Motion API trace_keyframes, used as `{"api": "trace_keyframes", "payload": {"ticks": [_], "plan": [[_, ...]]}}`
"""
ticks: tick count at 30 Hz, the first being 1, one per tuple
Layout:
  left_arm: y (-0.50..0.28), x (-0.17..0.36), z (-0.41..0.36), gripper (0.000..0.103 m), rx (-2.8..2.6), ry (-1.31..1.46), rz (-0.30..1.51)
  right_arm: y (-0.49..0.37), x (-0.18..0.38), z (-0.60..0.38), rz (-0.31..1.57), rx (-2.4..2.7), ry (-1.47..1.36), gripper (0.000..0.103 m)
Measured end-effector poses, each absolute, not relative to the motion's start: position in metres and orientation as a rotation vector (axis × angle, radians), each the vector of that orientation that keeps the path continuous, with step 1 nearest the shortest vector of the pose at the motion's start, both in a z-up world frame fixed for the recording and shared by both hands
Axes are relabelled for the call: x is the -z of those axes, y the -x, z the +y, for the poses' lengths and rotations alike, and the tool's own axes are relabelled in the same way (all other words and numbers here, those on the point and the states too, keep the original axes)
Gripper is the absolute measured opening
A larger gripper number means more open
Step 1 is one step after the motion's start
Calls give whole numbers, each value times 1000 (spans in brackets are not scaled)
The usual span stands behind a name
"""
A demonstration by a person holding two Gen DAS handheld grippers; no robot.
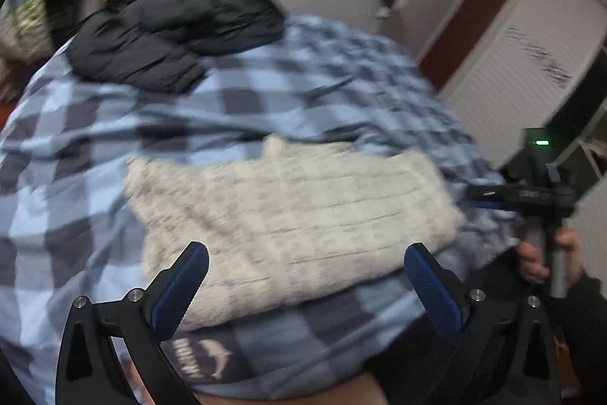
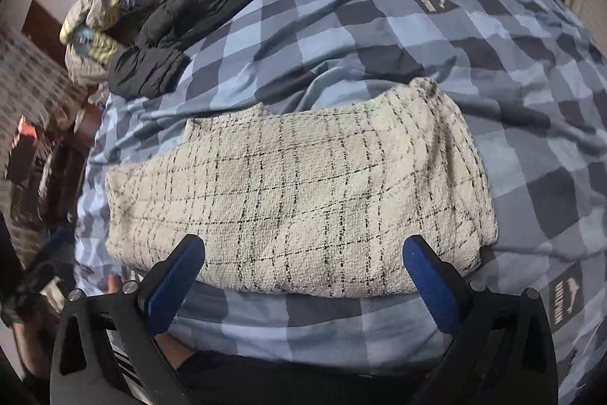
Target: Fold small clothes
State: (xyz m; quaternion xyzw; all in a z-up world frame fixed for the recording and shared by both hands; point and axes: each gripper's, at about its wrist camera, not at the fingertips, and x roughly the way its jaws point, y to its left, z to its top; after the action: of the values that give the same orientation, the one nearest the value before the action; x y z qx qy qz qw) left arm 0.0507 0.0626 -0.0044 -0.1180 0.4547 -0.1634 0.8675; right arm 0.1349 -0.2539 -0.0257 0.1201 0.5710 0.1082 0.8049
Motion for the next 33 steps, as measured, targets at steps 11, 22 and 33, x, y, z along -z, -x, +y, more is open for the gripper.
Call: {"api": "trace_keyframes", "payload": {"ticks": [11, 22, 33], "plan": [[-81, 45, 45, 103, 341, 152, 898, -146, 29, -262, 1180, -124, -300, 102], [-92, 110, -3, 103, 253, -156, 1137, -176, 102, -139, 1396, -376, 142, 102], [-103, 97, 38, 103, 189, -7, 1116, -196, 107, -250, 1446, 76, -139, 102]]}}
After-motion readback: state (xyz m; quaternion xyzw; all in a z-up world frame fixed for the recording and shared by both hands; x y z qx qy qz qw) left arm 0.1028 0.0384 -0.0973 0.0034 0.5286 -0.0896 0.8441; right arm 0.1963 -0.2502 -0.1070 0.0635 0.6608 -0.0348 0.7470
